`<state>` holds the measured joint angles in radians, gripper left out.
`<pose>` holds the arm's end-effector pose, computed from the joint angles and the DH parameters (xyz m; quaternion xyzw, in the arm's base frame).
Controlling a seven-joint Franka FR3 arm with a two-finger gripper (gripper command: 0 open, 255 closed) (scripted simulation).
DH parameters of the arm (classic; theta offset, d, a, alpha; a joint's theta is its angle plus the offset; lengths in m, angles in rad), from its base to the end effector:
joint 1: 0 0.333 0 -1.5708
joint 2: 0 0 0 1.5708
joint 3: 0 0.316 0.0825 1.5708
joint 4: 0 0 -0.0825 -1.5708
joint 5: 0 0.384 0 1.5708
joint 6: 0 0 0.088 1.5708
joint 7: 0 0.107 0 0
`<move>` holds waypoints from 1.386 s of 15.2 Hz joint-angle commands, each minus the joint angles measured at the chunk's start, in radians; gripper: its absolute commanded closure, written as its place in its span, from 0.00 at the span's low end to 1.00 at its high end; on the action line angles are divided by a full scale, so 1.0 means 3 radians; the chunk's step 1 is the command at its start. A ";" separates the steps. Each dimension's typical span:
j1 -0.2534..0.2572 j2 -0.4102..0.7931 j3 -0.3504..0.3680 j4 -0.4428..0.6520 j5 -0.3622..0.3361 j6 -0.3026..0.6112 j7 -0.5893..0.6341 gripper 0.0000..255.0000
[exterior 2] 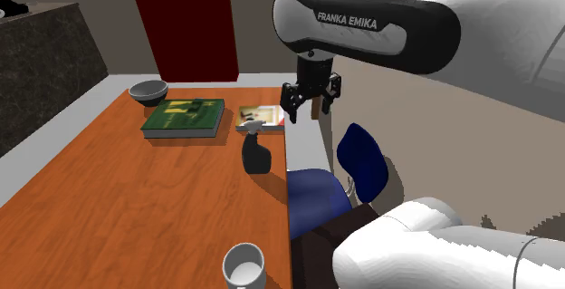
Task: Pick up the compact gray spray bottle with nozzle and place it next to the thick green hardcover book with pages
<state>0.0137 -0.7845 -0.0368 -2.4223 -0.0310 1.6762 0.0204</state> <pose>0.3158 -0.0130 0.5678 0.9997 -0.0153 0.0191 0.0024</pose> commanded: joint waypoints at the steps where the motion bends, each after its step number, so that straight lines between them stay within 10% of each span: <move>1: 0.0000 0.0000 0.0000 0.0000 0.0000 0.0000 0.0000 0.00; 13: 0.0765 0.0675 -0.1208 -0.0706 0.0213 0.2008 -0.2356 0.00; 21: 0.2144 0.1690 -0.2451 -0.0395 0.1461 0.2758 -0.4652 0.00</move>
<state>0.5874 -0.3267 -0.7127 -2.5572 0.3265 2.4778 -1.2479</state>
